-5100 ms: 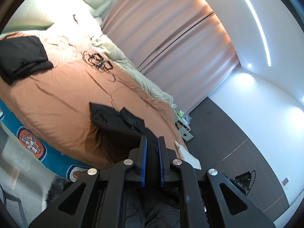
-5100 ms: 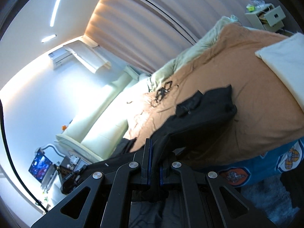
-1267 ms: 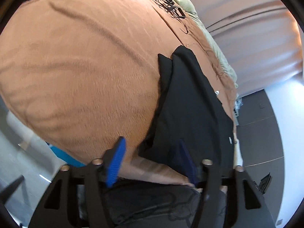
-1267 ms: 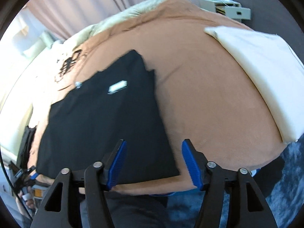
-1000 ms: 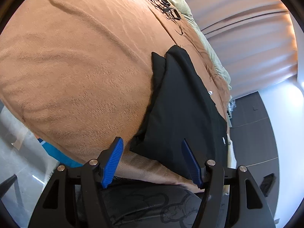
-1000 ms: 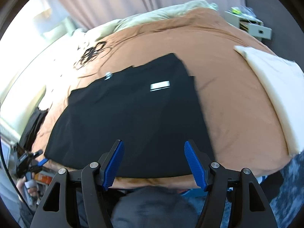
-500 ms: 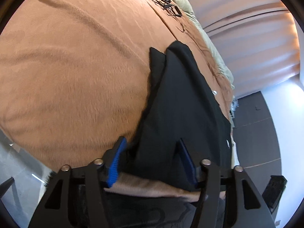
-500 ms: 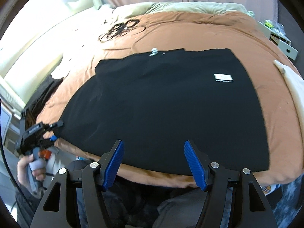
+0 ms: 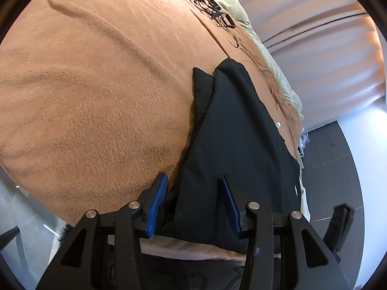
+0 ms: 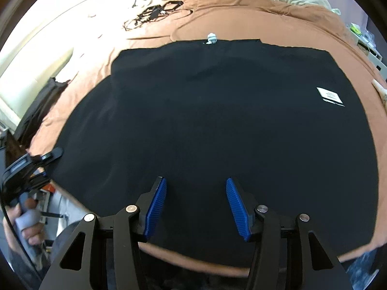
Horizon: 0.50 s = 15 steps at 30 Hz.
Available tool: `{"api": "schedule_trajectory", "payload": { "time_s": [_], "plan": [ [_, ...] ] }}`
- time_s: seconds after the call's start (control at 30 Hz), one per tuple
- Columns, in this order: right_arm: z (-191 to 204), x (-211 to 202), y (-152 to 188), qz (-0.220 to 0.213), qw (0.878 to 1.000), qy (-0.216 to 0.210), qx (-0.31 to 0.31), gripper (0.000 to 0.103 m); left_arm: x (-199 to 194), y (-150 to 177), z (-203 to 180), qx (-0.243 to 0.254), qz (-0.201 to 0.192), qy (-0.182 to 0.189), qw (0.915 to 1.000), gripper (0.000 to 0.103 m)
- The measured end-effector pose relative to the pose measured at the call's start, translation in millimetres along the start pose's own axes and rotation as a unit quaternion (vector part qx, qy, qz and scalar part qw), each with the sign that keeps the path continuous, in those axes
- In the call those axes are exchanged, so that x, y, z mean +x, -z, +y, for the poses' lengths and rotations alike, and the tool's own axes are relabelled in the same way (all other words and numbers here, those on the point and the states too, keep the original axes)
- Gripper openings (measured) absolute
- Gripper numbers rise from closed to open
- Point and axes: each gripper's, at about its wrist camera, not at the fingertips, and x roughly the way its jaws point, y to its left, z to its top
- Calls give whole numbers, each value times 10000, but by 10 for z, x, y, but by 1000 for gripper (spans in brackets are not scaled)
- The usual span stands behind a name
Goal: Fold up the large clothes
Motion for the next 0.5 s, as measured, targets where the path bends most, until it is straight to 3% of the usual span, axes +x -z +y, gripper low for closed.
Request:
{"api": "schedule_trajectory", "payload": {
  "time_s": [0.07,0.2,0.5],
  "plan": [
    [1,90,-84,15,10000,40,-17,50,-10,13,-7,-10,-9,-41,10000,46],
    [-36,264,-338,12,9998,172,43,33,-1,8,56,-403,87,-13,9991,46],
    [-182,648,-972,115,9992,363,124,32,-4,15,35,-609,29,-157,9980,46]
  ]
}}
